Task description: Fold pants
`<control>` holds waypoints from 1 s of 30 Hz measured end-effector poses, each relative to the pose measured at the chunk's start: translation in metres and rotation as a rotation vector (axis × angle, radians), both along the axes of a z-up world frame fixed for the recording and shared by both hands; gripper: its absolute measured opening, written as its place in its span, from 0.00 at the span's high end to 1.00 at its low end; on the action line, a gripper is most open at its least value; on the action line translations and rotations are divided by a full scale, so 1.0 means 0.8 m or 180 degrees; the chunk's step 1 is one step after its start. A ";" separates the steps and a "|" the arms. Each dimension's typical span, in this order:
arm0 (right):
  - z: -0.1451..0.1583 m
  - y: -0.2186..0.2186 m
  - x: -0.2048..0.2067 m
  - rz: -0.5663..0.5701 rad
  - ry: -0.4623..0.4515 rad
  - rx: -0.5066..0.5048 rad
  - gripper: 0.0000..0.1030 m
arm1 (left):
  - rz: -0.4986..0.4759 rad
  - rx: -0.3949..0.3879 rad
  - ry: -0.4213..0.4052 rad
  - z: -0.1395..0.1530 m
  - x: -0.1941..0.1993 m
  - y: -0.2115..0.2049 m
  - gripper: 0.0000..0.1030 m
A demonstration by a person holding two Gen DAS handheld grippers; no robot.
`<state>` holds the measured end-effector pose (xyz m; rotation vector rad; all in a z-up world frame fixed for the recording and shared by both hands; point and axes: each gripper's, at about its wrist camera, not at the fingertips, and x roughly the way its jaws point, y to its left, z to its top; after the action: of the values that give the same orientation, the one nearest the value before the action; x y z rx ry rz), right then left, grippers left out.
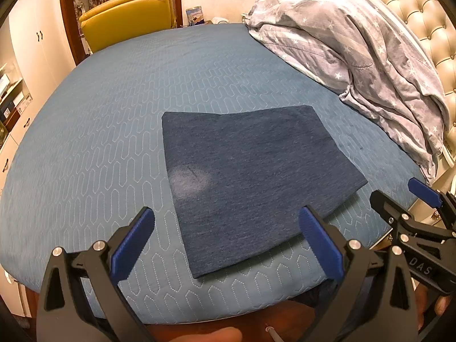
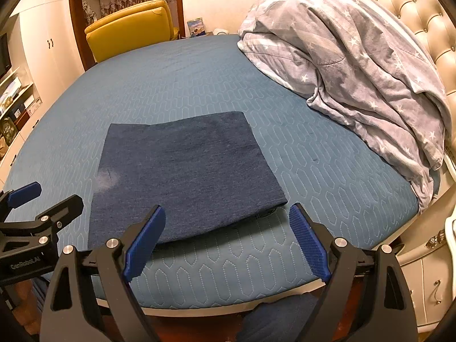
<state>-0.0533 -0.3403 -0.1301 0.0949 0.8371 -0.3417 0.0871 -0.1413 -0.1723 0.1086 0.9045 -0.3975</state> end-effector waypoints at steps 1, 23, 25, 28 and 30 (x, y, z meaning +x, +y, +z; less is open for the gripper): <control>0.000 -0.001 0.000 0.0004 0.0003 -0.0002 0.18 | 0.0000 0.0001 -0.0003 0.000 0.000 0.000 0.02; 0.000 -0.002 0.001 0.0014 0.0003 0.0004 0.18 | -0.0038 -0.0058 0.0010 0.001 0.002 -0.005 0.02; 0.000 -0.003 0.001 0.0016 0.0006 0.0005 0.18 | -0.0046 -0.0058 0.0005 0.000 0.001 -0.005 0.02; 0.000 -0.003 0.001 0.0009 0.0006 0.0005 0.18 | -0.0062 -0.0096 0.0026 0.000 0.002 -0.005 0.02; 0.000 -0.003 0.001 0.0013 0.0004 0.0003 0.18 | -0.0093 -0.0130 0.0006 0.000 0.000 -0.007 0.02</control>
<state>-0.0526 -0.3428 -0.1302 0.0939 0.8387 -0.3376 0.0873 -0.1472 -0.1724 0.0840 0.8969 -0.4431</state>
